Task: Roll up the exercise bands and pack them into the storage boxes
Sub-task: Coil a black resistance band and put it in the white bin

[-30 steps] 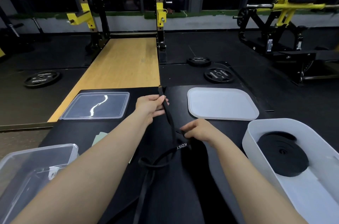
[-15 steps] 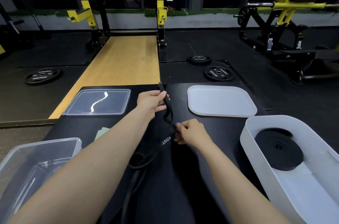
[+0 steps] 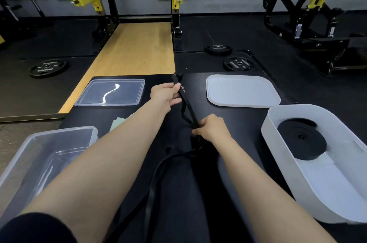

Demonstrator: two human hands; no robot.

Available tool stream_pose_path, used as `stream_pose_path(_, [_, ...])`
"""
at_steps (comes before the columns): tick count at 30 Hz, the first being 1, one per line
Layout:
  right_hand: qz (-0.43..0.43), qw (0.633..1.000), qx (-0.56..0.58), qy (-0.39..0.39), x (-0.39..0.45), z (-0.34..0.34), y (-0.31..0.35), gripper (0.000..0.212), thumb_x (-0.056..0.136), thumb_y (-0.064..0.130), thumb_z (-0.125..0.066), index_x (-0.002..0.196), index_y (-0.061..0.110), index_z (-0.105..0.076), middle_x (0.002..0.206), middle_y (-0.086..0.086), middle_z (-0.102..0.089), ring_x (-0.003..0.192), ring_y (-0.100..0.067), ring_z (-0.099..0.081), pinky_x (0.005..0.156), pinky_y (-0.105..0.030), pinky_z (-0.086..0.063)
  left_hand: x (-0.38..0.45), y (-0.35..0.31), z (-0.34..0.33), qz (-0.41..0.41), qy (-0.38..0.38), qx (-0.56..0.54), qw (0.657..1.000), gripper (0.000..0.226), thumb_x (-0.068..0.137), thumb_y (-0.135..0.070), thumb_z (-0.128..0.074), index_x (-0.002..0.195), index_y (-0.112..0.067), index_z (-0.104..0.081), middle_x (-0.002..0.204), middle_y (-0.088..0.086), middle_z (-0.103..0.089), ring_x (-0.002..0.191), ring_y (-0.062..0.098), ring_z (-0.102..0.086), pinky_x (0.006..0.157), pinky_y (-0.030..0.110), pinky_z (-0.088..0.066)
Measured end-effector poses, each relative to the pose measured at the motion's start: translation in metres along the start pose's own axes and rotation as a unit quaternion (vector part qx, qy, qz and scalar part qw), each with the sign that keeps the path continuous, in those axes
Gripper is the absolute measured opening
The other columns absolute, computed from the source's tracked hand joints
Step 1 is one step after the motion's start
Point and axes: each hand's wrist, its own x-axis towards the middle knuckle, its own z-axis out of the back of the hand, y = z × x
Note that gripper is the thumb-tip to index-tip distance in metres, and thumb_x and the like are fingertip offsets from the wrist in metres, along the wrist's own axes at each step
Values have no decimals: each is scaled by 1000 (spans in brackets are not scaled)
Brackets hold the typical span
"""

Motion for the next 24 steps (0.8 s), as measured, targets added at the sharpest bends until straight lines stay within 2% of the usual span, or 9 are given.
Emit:
stream_pose_path(3, [-10, 999, -34, -3, 4, 2, 4, 27, 73, 25, -77, 84, 10, -58, 94, -12, -62, 87, -32, -66, 76, -36, -56, -3, 0, 2, 7, 4, 1, 1000, 23, 91, -4, -57, 112, 3, -60, 79, 5, -64, 70, 11, -64, 51, 20, -56])
stream_pose_path(5, [-26, 999, -35, 13, 5, 4, 6, 24, 74, 18, -75, 90, 8, -60, 96, -11, -61, 82, -31, -67, 77, -39, -57, -6, 1, 1, 16, 11, 3, 1000, 18, 91, -4, -57, 107, 2, -61, 78, 5, -63, 69, 11, -63, 56, 22, -57])
stream_pose_path(9, [-32, 983, 111, 144, 1, 14, 5, 14, 80, 0, -69, 79, 10, -60, 77, -2, -57, 81, -19, -58, 65, -29, -56, -7, 5, -1, 26, 14, 42, 999, 16, 91, -9, -58, 104, -3, -65, 83, 2, -66, 74, 10, -64, 51, 18, -53])
stream_pose_path(12, [15, 950, 168, 262, -8, 23, -2, 15, 85, -4, -63, 85, 11, -61, 71, 2, -61, 70, -9, -60, 68, -22, -54, -7, 6, -1, 26, 15, 79, 996, 11, 92, -11, -58, 100, -8, -66, 92, 3, -66, 79, 10, -60, 43, 12, -49])
stream_pose_path(13, [24, 934, 184, 304, -9, 25, -4, 17, 86, -4, -61, 85, 12, -61, 69, 4, -64, 67, -6, -62, 70, -21, -54, -7, 7, -2, 25, 18, 84, 996, 11, 92, -10, -57, 100, -7, -65, 92, 5, -66, 80, 12, -60, 48, 13, -52])
stream_pose_path(15, [37, 899, 208, 383, -11, 29, -8, 19, 89, -4, -56, 87, 14, -62, 70, 6, -69, 69, -4, -67, 71, -21, -57, -7, 10, -3, 24, 36, 72, 997, 13, 93, -4, -54, 99, 1, -64, 83, 8, -64, 76, 14, -61, 70, 22, -56])
stream_pose_path(18, [56, 857, 232, 457, -15, 39, -9, 19, 92, -4, -48, 91, 10, -61, 74, 4, -70, 71, -5, -68, 64, -19, -55, -10, 16, -5, 34, 54, 67, 996, 18, 94, -1, -51, 78, -2, -59, 75, 8, -60, 69, 14, -60, 86, 36, -52])
stream_pose_path(21, [48, 856, 230, 460, -13, 41, -10, 18, 91, -6, -49, 91, 8, -61, 73, 3, -70, 70, -6, -68, 62, -18, -55, -9, 20, -5, 34, 49, 63, 996, 17, 94, -3, -52, 79, -1, -60, 75, 6, -61, 69, 13, -61, 81, 34, -54])
stream_pose_path(24, [35, 892, 166, 419, -8, 36, -12, 12, 88, -1, -58, 98, 3, -64, 82, 1, -70, 83, -12, -65, 79, -24, -56, -6, 23, -3, 25, 33, 76, 996, 14, 92, -6, -55, 81, -7, -63, 75, 2, -63, 62, 7, -63, 66, 20, -52])
